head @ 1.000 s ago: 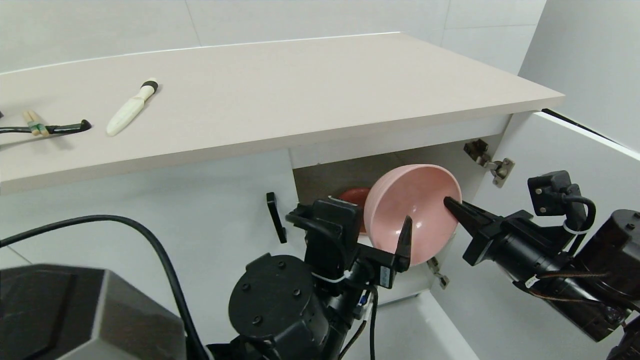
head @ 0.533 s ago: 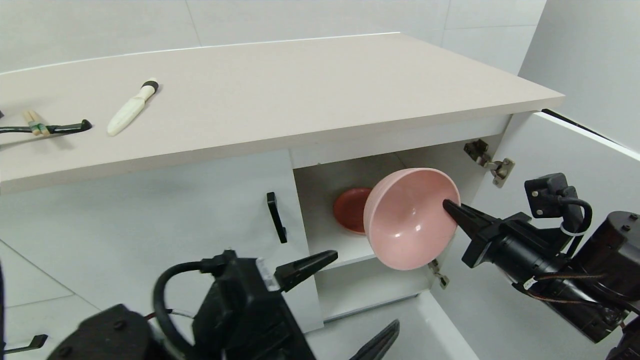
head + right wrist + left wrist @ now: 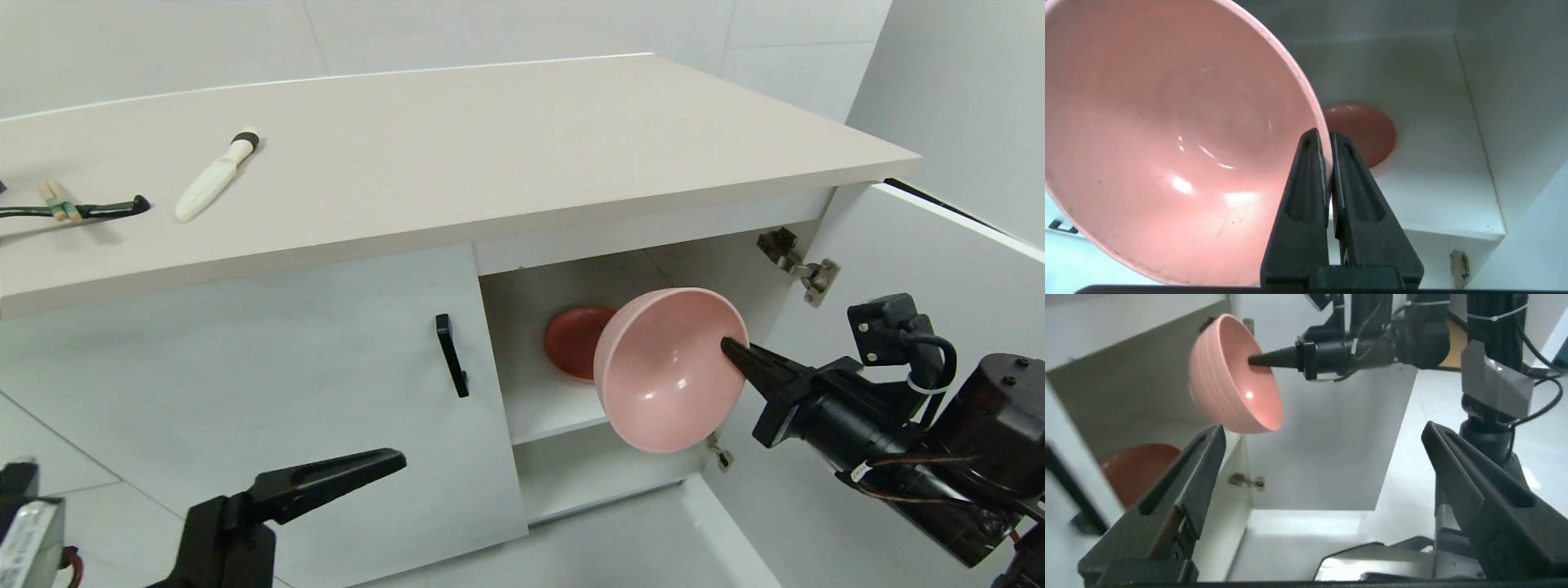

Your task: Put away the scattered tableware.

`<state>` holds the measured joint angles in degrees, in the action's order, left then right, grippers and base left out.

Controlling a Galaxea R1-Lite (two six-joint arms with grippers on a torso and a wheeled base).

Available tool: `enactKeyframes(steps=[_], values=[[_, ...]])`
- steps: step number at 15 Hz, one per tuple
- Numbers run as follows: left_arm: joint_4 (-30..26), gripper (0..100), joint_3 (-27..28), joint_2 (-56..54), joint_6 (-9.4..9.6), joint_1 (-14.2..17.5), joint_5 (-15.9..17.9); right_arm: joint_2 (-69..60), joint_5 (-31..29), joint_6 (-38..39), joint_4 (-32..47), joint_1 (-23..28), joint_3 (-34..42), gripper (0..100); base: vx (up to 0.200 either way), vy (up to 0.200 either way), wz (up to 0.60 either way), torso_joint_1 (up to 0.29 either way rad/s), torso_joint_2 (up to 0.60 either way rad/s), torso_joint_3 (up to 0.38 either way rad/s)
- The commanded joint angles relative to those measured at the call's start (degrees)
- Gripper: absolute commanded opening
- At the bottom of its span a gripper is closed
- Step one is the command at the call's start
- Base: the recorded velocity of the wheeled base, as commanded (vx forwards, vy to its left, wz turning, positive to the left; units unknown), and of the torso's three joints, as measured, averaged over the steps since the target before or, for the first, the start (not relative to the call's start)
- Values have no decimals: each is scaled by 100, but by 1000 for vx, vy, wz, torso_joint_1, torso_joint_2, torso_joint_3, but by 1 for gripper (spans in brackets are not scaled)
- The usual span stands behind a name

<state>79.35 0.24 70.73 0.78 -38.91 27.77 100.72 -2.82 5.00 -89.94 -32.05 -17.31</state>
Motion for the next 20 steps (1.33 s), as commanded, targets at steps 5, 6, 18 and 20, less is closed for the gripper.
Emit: enactKeyframes(steps=[5,6,18,20], values=[[-5087,100,-24,-5324,476,2450,-255,132,-8,19,-6,32,0,0,0,0,0,0,0,0],[-5254,100,-24,-5438,467,2599,-448,167,-8,19,-6,85,0,0,0,0,0,0,0,0],[-7627,100,-24,-6537,-78,4410,-2030,1345,0,-8,-6,551,105,0,0,0,0,0,0,0],[-7627,100,-24,-6537,-104,4410,-2039,1486,0,-16,-6,542,114,0,0,0,0,0,0,0]])
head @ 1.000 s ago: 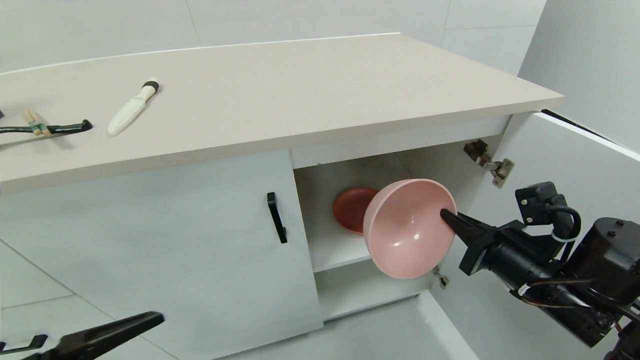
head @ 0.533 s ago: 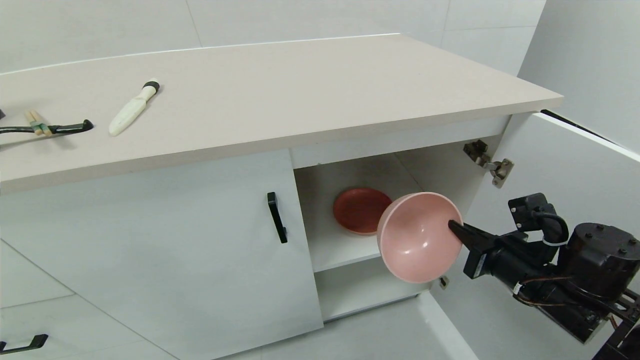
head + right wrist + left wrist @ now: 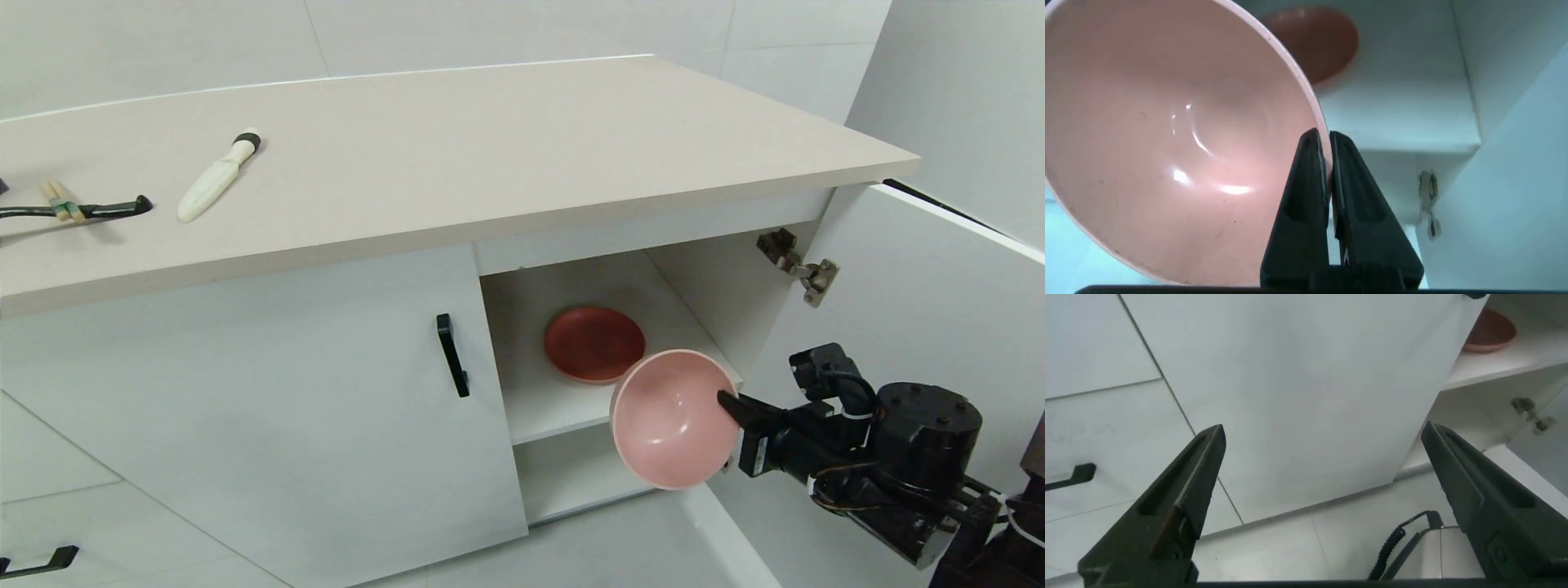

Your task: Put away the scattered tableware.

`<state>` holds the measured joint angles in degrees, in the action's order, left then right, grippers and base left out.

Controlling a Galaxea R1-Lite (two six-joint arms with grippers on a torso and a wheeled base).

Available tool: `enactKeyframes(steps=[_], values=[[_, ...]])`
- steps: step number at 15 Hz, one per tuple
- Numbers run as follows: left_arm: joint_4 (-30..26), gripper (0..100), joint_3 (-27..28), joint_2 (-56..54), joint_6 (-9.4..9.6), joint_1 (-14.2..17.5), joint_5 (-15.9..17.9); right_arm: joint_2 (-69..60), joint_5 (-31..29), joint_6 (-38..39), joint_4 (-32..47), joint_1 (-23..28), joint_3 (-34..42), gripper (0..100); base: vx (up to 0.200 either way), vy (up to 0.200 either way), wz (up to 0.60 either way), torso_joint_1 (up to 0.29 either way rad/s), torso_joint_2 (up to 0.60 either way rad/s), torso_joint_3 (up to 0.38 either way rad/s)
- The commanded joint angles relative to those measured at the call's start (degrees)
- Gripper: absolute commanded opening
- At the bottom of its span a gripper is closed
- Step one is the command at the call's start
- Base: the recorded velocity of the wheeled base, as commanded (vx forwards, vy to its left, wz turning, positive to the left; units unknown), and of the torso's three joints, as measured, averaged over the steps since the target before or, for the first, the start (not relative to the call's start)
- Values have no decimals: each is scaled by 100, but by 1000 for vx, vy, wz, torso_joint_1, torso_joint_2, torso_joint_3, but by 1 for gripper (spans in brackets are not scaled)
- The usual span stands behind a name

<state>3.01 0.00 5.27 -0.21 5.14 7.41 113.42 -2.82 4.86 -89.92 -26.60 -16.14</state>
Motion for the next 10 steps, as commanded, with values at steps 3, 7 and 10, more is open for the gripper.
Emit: enactKeyframes(steps=[3,7,10], values=[[-2,100,0,9,82,-13,-3,409,0,32,-8,23,-214,0,0,0,0,0,0,0],[-29,100,0,-34,293,-172,296,919,-8,6,-8,190,-873,0,0,0,0,0,0,0],[-29,100,0,-527,328,-506,568,1068,-17,-3,-8,217,-1506,0,0,0,0,0,0,0]])
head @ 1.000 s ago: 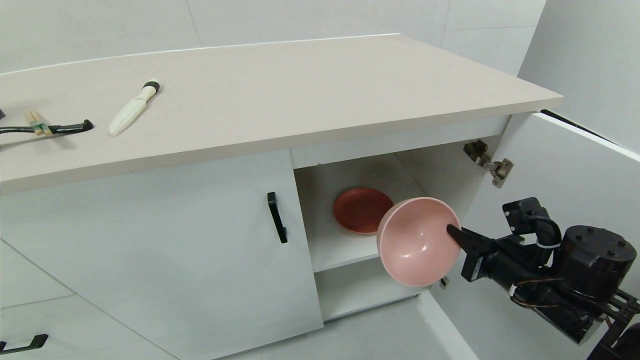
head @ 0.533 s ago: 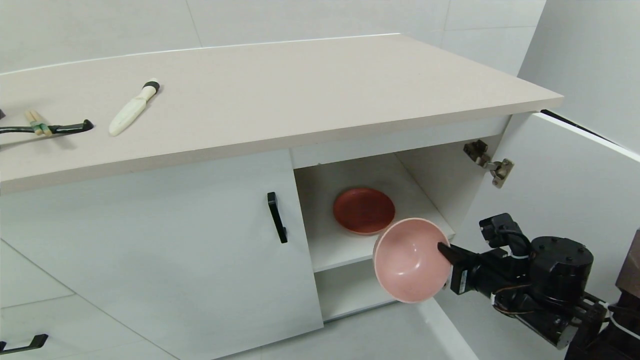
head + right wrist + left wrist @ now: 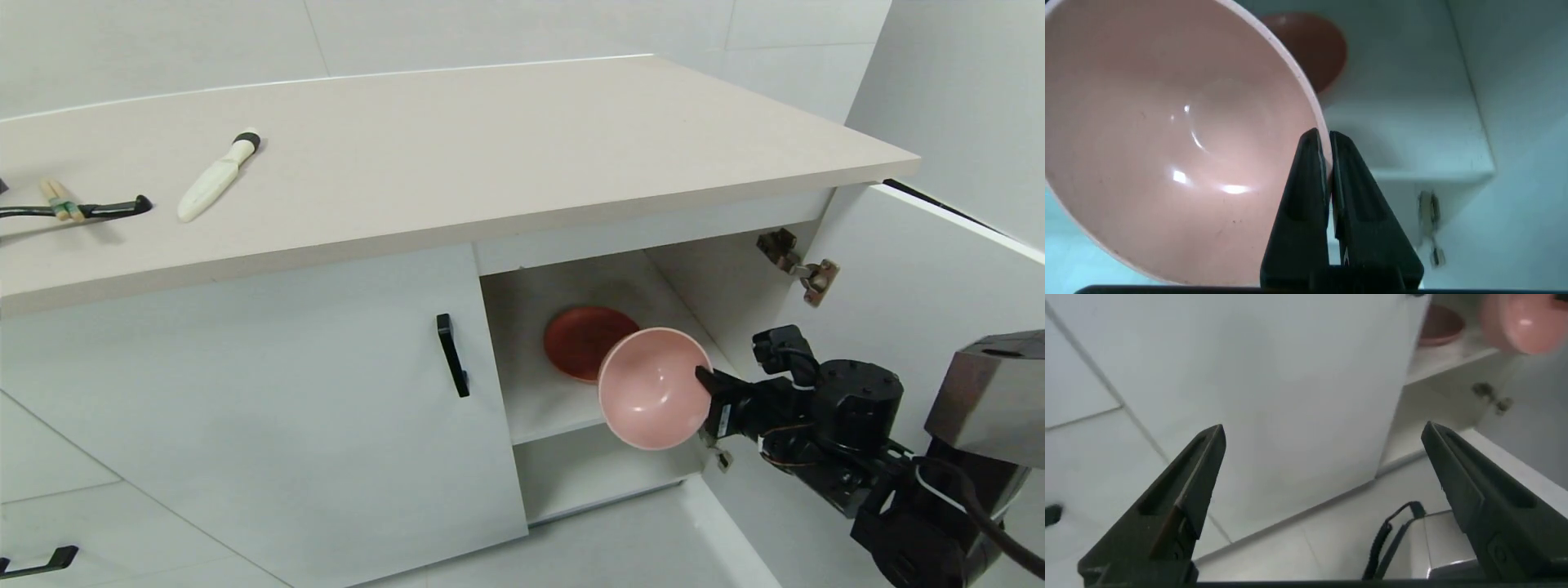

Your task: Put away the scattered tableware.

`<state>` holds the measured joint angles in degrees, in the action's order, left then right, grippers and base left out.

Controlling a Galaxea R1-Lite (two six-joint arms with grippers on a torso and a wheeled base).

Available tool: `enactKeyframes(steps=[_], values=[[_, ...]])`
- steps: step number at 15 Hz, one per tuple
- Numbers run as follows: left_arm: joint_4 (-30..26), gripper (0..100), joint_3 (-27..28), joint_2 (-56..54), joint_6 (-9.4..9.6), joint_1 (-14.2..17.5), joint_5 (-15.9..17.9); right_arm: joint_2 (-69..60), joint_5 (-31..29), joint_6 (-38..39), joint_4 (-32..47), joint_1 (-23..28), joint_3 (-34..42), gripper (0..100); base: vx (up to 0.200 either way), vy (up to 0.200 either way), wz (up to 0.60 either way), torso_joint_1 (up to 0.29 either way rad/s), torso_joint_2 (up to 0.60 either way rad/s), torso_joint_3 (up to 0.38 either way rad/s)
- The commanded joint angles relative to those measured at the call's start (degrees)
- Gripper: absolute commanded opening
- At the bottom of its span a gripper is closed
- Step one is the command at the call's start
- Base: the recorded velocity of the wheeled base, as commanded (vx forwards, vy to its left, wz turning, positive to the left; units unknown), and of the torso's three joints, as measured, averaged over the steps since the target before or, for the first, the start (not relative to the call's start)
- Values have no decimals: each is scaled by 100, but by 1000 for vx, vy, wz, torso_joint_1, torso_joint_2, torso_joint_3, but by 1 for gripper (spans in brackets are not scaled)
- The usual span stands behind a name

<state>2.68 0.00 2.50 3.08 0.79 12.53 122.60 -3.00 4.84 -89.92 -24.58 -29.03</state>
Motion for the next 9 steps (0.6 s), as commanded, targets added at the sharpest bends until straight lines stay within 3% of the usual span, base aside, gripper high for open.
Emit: enactKeyframes(steps=[1,2,3,4,6,9], values=[[13,100,0,-250,8,-70,-40,168,1,-9,-8,23,-411,0,0,0,0,0,0,0],[22,100,0,-250,26,-70,-146,185,1,-9,-8,23,-490,0,0,0,0,0,0,0],[-5,100,0,-250,403,-70,-664,238,-8,-9,-8,41,-622,0,0,0,0,0,0,0],[-5,100,0,-250,430,-70,-902,291,19,-9,-8,93,-631,0,0,0,0,0,0,0],[-251,100,0,-250,-133,-70,-1192,423,45,-9,-8,252,-771,0,0,0,0,0,0,0],[-259,100,0,-250,-221,-70,-1218,493,63,-9,247,348,-1457,0,0,0,0,0,0,0]])
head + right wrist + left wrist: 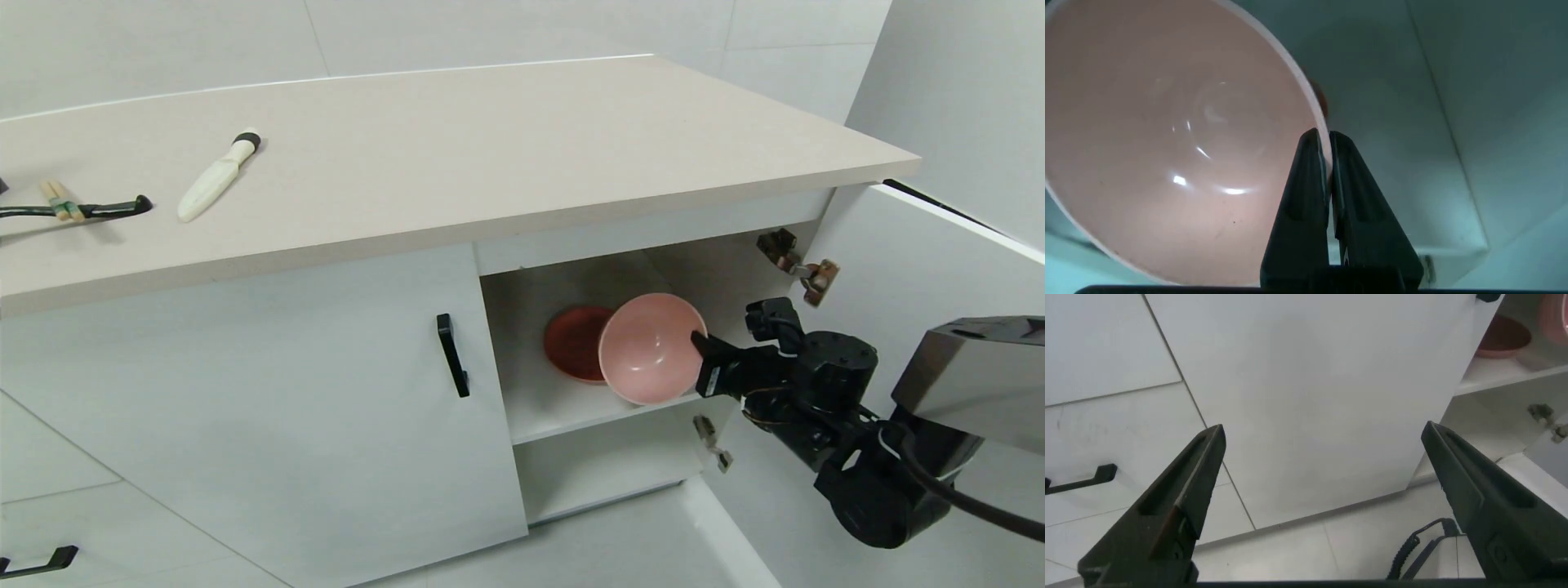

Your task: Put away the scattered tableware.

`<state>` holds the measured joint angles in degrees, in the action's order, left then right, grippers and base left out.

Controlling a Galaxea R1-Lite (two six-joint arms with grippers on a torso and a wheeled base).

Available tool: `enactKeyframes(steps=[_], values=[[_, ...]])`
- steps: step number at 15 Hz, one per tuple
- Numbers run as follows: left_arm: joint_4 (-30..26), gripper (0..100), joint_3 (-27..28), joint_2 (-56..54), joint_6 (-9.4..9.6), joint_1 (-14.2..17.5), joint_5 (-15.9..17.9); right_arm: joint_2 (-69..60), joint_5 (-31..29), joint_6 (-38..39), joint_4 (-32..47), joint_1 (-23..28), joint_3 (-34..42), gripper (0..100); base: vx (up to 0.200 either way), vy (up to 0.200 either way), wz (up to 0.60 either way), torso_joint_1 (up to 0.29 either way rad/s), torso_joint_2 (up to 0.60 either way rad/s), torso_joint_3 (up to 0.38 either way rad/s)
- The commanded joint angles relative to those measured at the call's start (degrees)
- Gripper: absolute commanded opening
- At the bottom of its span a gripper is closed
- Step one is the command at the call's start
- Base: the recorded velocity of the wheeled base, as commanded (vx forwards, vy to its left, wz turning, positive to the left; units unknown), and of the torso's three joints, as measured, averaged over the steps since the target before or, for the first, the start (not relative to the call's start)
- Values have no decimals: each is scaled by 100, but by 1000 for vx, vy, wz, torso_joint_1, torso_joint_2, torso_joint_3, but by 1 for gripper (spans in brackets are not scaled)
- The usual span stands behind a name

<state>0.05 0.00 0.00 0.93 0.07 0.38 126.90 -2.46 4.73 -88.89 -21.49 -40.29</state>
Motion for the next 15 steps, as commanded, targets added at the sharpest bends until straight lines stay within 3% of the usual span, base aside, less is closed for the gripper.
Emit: enactKeyframes(steps=[1,4,6,12,15], values=[[-5,100,0,0,-5,1,-3,80,53,2,373,40,-585,0,0,0,0,0,0,0],[-5,100,0,0,-14,1,-3,194,158,2,786,5,-1042,0,0,0,0,0,0,0],[-5,100,0,0,-84,1,6,326,167,2,751,-4,-1077,0,0,0,0,0,0,0],[-5,100,0,0,-66,1,6,520,246,-7,812,-197,-1473,0,0,0,0,0,0,0],[-5,100,0,0,-75,1,6,766,378,-368,1041,-215,-1745,0,0,0,0,0,0,0]])
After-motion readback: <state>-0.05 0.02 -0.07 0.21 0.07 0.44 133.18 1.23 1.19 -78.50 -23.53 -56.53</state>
